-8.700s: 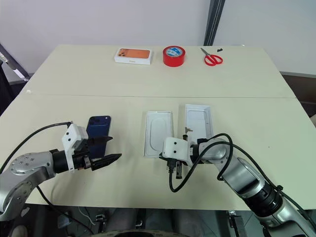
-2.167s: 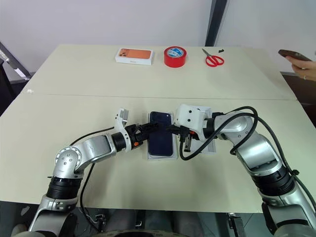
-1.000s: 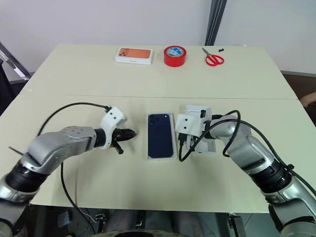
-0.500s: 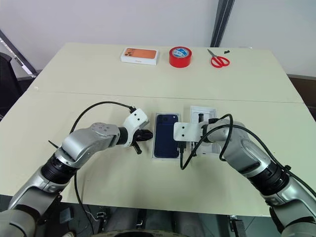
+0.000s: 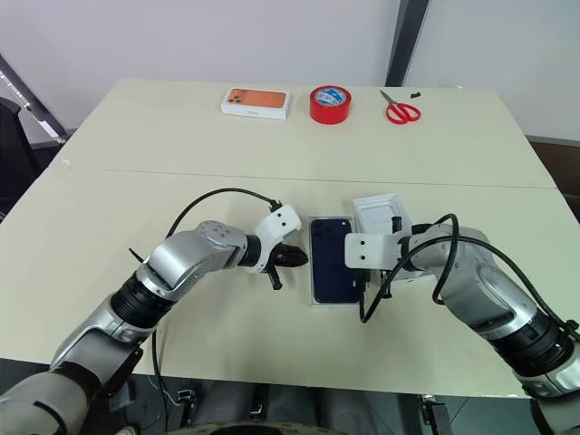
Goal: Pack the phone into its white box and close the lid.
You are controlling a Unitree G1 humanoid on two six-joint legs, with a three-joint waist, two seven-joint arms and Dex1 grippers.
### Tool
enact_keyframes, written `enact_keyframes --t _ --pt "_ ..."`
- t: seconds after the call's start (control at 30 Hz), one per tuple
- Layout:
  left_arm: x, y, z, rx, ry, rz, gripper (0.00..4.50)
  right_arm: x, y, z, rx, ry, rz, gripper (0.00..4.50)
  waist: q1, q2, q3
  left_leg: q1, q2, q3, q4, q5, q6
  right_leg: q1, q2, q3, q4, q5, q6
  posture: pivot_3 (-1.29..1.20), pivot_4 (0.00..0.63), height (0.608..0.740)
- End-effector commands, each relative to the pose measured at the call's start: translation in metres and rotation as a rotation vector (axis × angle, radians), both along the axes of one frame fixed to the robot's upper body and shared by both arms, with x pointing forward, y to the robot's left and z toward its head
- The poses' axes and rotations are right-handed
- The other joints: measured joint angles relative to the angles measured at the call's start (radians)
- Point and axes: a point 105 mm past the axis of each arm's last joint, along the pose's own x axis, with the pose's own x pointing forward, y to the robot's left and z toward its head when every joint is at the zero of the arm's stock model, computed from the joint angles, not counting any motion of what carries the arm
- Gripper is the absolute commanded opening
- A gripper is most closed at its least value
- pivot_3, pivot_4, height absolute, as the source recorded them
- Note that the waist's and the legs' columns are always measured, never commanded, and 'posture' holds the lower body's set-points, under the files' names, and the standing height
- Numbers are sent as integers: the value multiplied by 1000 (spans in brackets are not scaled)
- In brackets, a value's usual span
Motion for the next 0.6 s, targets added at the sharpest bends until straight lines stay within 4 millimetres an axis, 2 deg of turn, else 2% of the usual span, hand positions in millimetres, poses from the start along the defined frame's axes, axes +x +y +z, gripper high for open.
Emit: enact_keyframes --t 0.03,0.27,0.43,0.53,0.6 --pt "-15 -19 6 -37 17 -100 492 -6 18 14 36 -44 82 0 0 0 0 0 0 0 0 0 0 0 0 0 0 0 0 0 150 740" --pt "-12 -10 4 -25 19 -71 492 -8 18 11 33 -30 84 0 -1 0 0 0 0 0 0 0 0 0 0 0 0 0 0 0 150 740" --pt "-8 0 6 -26 10 -38 492 -5 5 14 29 -19 32 0 -1 0 0 0 0 0 0 0 0 0 0 0 0 0 0 0 150 740" --pt "-4 9 15 -58 3 -10 438 -11 1 25 99 19 -1 860 -1 0 0 0 0 0 0 0 0 0 0 0 0 0 0 0 150 740" --pt "-5 17 26 -103 -15 -13 438 -15 0 35 162 32 -29 1823 -3 0 0 0 0 0 0 0 0 -1 0 0 1 0 0 0 150 740"
